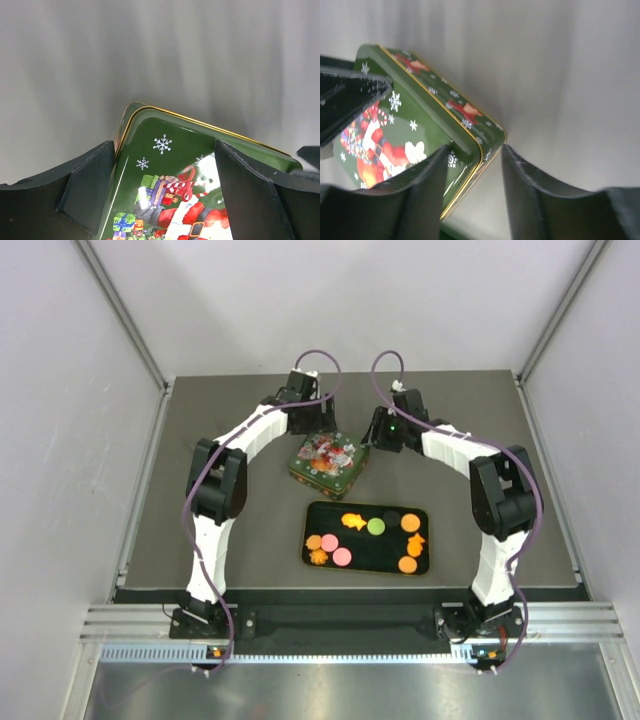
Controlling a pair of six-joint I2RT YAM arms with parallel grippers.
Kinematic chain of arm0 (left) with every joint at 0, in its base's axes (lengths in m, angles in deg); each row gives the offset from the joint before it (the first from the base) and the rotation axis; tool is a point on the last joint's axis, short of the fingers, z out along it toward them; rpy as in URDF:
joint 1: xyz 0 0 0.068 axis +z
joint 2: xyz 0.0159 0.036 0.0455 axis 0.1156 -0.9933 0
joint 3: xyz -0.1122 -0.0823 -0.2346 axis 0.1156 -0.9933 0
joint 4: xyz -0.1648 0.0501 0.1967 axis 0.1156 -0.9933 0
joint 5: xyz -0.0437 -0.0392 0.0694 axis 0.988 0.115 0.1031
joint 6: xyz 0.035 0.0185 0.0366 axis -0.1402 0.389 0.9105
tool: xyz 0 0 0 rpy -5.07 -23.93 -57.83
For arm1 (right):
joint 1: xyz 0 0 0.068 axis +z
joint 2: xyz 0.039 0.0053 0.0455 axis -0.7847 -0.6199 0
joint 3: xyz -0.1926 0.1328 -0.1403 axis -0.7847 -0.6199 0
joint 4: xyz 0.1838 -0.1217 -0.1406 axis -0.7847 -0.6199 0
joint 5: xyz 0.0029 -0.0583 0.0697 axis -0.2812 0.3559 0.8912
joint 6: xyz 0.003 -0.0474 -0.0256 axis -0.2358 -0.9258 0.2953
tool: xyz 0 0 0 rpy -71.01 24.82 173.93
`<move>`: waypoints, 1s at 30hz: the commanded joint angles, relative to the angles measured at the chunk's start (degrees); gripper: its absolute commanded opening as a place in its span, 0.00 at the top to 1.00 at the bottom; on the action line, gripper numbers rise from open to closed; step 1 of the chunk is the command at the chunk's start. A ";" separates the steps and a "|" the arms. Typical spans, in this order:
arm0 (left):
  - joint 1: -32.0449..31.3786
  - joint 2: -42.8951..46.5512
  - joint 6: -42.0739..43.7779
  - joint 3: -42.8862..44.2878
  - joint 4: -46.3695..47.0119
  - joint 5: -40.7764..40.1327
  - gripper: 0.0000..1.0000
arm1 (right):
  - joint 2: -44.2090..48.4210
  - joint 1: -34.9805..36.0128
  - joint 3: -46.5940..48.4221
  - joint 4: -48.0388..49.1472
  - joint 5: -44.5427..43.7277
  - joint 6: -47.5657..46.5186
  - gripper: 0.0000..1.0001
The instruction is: Pack the cookies
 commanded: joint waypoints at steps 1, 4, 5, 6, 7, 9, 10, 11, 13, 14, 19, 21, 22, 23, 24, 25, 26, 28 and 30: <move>-0.55 -3.28 2.64 -0.90 -10.36 0.32 0.15 | 2.80 0.43 4.57 -5.90 -5.05 -3.84 0.56; -0.47 -3.45 2.73 -0.38 -10.62 0.50 0.16 | 3.51 0.43 6.94 -7.04 -5.23 -4.98 0.65; -0.47 -3.54 2.73 -0.03 -10.71 0.59 0.16 | 3.86 0.78 7.55 -7.39 -5.66 -5.42 0.71; -0.38 -3.54 2.73 0.06 -10.63 0.68 0.16 | 4.21 1.04 8.52 -7.83 -6.37 -5.86 0.74; -0.38 -3.72 2.81 0.15 -10.71 0.85 0.16 | 4.65 1.48 8.96 -8.10 -7.16 -6.65 0.77; -0.29 -3.80 2.81 0.50 -10.80 0.94 0.15 | 5.27 2.71 10.10 -8.71 -9.00 -7.53 0.82; -0.29 -3.89 2.81 0.68 -10.80 1.03 0.16 | 5.53 3.15 10.28 -8.71 -9.71 -8.23 0.82; -0.29 -3.98 2.81 0.77 -10.80 1.11 0.16 | 5.53 3.76 10.46 -8.98 -10.15 -8.41 0.82; -0.20 -4.16 2.81 0.86 -10.80 1.11 0.16 | 5.18 4.47 10.20 -8.80 -10.15 -8.85 0.83; -0.20 -4.24 2.81 0.94 -10.80 1.12 0.16 | 4.92 4.74 9.33 -8.80 -10.15 -8.94 0.83; -0.11 -4.42 2.73 1.20 -10.80 1.47 0.16 | 0.88 5.70 3.53 -7.58 -10.15 -7.80 0.90; -0.11 -4.51 2.73 1.12 -10.80 1.38 0.16 | 0.79 5.70 -1.04 -5.91 -10.06 -6.49 0.92; -0.11 -4.51 2.64 1.12 -10.89 1.38 0.16 | 0.96 5.70 -2.44 -4.07 -10.15 -6.13 0.92; -0.11 -4.60 2.64 1.12 -10.89 1.38 0.16 | 1.05 5.70 -4.29 -3.53 -10.15 -5.87 0.92; -0.11 -4.68 2.64 1.12 -10.89 1.38 0.16 | 0.88 5.70 -4.57 -3.18 -10.15 -5.60 0.92; -0.11 -4.68 2.64 1.12 -10.89 1.38 0.16 | 0.70 5.70 -4.66 -3.00 -10.15 -5.60 0.92; -0.03 -4.68 2.55 1.12 -10.89 1.29 0.16 | 0.70 5.70 -4.48 -3.09 -10.06 -5.69 0.93; -0.03 -4.68 2.64 1.12 -10.98 1.29 0.16 | 1.05 5.70 -4.22 -3.09 -10.15 -5.60 0.93; 0.24 -4.68 2.46 1.12 -10.98 1.20 0.16 | 2.01 5.53 -3.08 -3.09 -10.15 -5.95 0.92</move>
